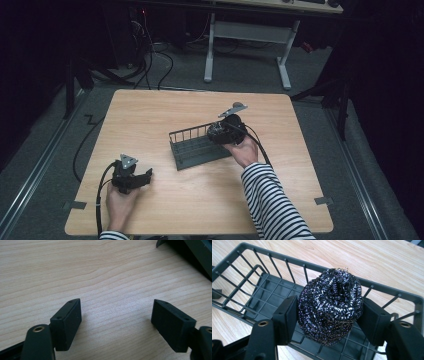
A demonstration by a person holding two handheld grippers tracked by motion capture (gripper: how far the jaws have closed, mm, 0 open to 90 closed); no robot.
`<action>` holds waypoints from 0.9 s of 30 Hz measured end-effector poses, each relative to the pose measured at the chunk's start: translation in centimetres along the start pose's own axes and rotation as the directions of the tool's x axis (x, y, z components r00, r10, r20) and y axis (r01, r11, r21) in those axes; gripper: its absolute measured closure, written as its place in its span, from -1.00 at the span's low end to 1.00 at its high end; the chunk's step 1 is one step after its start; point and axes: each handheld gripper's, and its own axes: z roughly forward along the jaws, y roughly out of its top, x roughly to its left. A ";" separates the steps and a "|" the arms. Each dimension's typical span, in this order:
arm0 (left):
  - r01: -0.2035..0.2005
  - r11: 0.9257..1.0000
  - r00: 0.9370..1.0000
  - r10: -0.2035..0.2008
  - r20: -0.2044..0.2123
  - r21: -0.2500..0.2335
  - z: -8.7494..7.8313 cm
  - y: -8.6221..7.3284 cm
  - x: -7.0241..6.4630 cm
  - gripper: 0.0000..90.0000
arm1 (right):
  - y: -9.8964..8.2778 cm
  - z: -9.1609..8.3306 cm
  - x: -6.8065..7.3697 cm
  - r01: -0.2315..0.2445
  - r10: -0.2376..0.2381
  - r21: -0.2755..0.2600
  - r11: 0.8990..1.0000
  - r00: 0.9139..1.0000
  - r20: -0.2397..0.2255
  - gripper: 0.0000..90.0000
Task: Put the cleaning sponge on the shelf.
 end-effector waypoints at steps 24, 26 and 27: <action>0.000 1.000 1.000 0.000 0.001 0.000 0.0 0.0 0.0 -0.45 | -0.6 -2.4 -0.5 -0.008 0.007 -0.070 0.998 1.000 -0.011 -0.21; 0.000 1.000 1.000 0.000 0.002 0.000 0.0 0.0 0.0 -0.45 | -0.7 -3.1 -0.6 -0.004 0.003 -0.090 0.996 1.000 -0.013 -0.20; 0.000 1.000 1.000 0.000 0.002 0.000 0.0 0.0 0.0 -0.45 | -0.8 -3.5 -0.5 -0.007 0.006 -0.095 0.995 1.000 -0.009 -0.19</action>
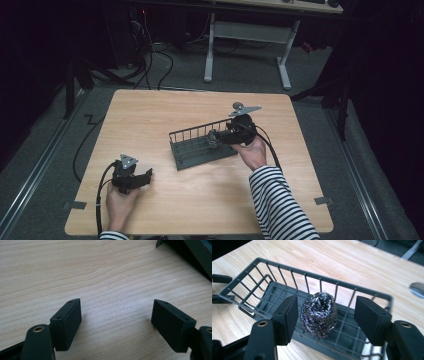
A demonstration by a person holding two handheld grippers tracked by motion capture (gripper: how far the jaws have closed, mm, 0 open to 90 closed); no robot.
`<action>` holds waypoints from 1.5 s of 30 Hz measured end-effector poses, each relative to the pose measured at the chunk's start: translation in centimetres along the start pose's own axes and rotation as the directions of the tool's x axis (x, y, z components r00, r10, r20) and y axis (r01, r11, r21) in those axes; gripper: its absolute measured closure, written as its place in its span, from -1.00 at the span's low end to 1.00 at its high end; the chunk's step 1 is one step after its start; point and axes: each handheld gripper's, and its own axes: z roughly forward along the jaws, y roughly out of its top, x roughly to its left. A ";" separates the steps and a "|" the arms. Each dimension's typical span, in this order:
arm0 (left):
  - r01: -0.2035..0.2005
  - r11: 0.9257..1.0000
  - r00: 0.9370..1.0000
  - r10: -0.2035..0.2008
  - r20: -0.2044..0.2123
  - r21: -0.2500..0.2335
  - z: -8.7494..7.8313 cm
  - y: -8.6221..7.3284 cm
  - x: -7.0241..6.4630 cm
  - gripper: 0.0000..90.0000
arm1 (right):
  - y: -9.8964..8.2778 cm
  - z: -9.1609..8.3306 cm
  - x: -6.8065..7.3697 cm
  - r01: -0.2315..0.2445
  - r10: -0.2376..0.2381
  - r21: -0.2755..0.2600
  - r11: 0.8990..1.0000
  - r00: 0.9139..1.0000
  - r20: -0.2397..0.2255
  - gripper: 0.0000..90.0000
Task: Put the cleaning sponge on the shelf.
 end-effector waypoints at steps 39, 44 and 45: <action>-0.003 1.000 1.000 0.003 0.002 0.002 0.0 0.0 0.0 -0.45 | -7.2 -11.0 -4.0 -0.100 0.120 -0.185 0.978 0.988 0.100 -0.13; -0.003 1.000 1.000 0.003 0.001 0.001 0.0 0.0 0.0 -0.45 | -8.1 -11.9 -4.4 -0.122 0.146 -0.211 0.970 0.984 0.104 -0.13; -0.003 1.000 1.000 0.003 0.001 0.001 0.0 0.0 0.0 -0.45 | -8.4 -12.0 -4.4 -0.125 0.149 -0.213 0.969 0.983 0.105 -0.13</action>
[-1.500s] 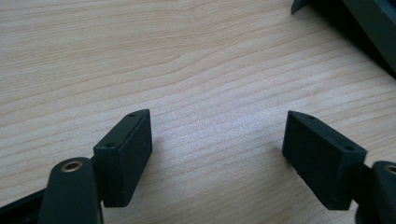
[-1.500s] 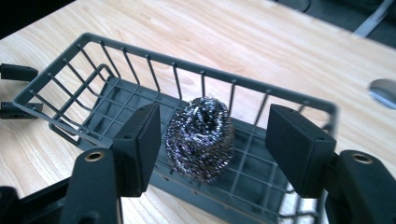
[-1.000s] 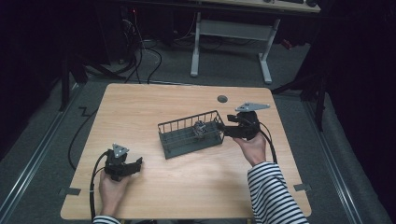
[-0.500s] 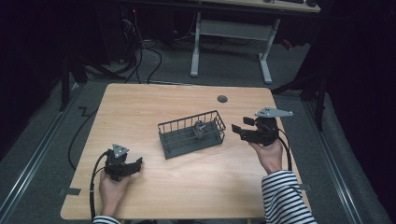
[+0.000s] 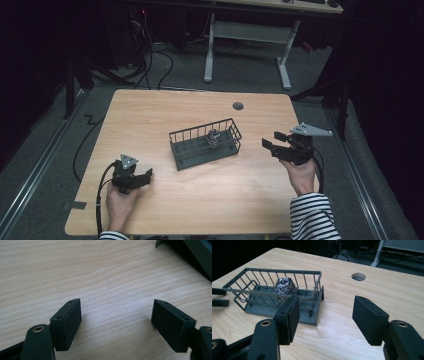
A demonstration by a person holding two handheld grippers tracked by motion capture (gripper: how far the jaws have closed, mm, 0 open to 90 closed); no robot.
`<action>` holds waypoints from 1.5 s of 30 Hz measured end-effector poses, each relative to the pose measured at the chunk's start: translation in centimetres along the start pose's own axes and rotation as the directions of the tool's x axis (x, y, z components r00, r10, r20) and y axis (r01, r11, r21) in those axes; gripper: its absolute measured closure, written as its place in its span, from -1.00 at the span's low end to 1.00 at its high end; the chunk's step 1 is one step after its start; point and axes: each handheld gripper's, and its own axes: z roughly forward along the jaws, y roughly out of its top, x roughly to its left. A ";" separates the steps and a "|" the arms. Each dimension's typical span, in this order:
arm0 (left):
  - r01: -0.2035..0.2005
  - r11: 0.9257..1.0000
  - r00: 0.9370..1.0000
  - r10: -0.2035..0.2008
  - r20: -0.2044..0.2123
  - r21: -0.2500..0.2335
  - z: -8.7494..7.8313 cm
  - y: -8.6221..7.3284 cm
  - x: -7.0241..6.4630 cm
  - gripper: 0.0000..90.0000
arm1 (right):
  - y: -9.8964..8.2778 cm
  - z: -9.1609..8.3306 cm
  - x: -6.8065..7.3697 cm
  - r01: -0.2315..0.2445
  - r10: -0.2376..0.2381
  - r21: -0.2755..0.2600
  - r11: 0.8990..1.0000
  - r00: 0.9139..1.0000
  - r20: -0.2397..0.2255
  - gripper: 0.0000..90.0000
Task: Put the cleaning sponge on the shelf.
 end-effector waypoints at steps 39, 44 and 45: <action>0.000 1.000 1.000 0.000 0.000 0.000 0.0 0.0 0.0 -0.45 | -7.0 -1.2 -1.5 -0.108 0.108 0.004 0.994 0.994 0.023 -0.14; 0.000 1.000 1.000 0.000 0.000 0.000 0.0 0.0 0.0 -0.45 | -7.7 -0.7 -1.4 -0.118 0.118 0.009 0.993 0.993 0.013 -0.15; 0.000 1.000 1.000 0.000 0.000 0.000 0.0 0.0 0.0 -0.45 | -7.9 -0.6 -1.3 -0.121 0.120 0.011 0.993 0.993 0.011 -0.15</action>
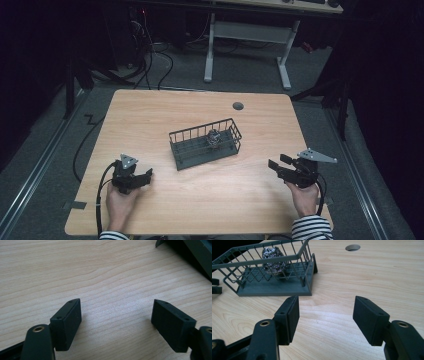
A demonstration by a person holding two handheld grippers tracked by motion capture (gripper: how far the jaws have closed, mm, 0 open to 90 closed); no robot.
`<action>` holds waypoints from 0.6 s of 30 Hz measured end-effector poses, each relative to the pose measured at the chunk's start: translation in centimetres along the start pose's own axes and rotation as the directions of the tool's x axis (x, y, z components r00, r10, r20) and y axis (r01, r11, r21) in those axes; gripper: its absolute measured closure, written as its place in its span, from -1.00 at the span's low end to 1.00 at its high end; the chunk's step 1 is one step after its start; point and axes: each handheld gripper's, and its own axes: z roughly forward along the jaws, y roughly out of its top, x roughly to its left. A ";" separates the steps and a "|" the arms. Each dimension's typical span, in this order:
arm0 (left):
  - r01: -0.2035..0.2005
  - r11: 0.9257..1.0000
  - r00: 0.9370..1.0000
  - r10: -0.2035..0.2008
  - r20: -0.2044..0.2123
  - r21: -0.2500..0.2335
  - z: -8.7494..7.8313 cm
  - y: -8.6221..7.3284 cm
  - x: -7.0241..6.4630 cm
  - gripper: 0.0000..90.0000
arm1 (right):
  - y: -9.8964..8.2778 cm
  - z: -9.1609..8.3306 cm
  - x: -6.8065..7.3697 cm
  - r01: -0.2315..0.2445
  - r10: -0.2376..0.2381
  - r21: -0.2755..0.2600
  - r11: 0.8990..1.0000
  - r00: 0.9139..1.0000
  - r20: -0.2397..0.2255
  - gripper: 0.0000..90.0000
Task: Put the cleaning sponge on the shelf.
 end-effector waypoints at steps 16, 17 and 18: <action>0.000 1.000 1.000 0.000 0.000 0.000 0.0 0.0 0.0 -0.45 | -2.3 1.9 0.2 -0.007 0.006 0.045 0.999 1.000 0.014 -0.16; 0.000 1.000 1.000 0.000 0.000 0.000 0.0 0.0 0.0 -0.45 | -2.5 2.1 0.2 -0.008 0.007 0.050 0.999 1.000 0.019 -0.16; 0.000 1.000 1.000 0.000 0.000 0.000 0.0 0.0 0.0 -0.45 | -2.8 2.4 0.2 -0.011 0.010 0.060 0.998 1.000 0.023 -0.16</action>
